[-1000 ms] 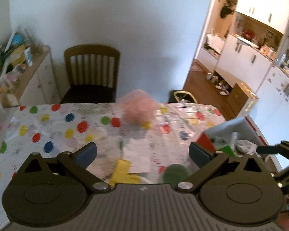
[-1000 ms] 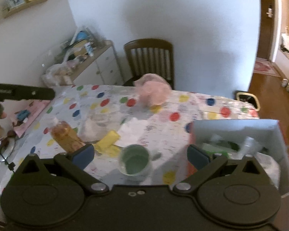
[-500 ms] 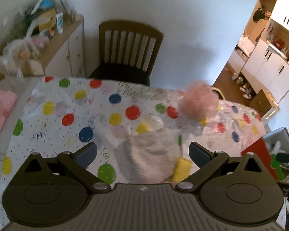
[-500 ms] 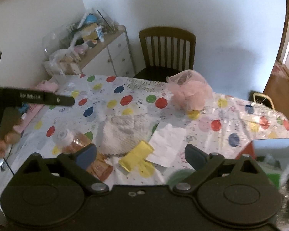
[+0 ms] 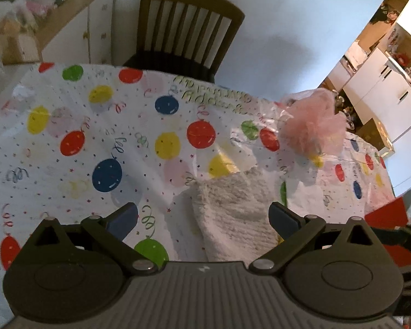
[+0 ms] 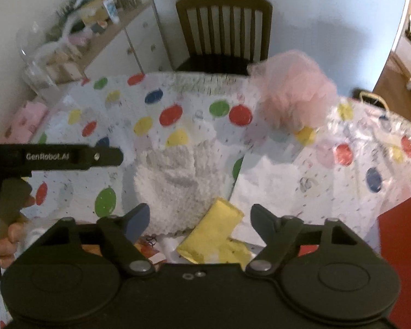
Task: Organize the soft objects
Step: 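Grasp the white knitted cloth with the left tool while the right tool grasps the yellow sponge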
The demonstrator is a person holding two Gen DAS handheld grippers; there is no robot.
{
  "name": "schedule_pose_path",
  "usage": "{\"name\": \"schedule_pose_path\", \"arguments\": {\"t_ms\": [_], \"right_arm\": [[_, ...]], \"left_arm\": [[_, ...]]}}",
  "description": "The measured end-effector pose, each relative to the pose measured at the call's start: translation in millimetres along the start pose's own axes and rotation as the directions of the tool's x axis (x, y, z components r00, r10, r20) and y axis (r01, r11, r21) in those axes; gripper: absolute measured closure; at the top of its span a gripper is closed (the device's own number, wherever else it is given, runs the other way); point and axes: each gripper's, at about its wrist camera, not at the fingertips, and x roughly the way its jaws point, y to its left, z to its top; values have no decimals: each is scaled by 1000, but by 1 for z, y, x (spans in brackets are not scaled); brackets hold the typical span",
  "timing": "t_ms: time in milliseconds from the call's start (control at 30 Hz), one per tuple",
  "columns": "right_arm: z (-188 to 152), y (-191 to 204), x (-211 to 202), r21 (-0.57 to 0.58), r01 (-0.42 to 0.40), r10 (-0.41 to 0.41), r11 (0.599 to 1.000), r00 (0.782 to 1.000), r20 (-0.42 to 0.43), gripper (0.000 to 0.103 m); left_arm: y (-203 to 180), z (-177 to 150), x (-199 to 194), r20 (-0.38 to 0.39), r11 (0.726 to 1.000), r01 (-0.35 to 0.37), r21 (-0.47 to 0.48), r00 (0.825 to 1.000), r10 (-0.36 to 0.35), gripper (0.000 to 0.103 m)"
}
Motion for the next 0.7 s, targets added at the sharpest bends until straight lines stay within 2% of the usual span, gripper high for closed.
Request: {"name": "schedule_pose_path", "arguments": {"t_ms": [267,367,500,633,700], "right_arm": [[3,-12,36,104,32,-26,994,998,-62,31],[0,-12,49,126,45,-34,991,996,-85,33],[-9,-7,64,119,54,-40,991,992,-121,41],[-14,-7,74,127,57,-39,990,989,-140,49],[-15,-6,77,120,70,-52,990,988,-146,47]], "left_arm": [[8,2,35,-34,998,42,-54,998,-44,2],[4,2,45,-41,998,44,-40,998,-45,2],[-4,-3,56,-54,999,50,-15,997,-50,6],[-8,-6,69,-81,999,53,-6,995,-54,17],[-11,-9,74,-91,999,45,10,995,-44,22]]}}
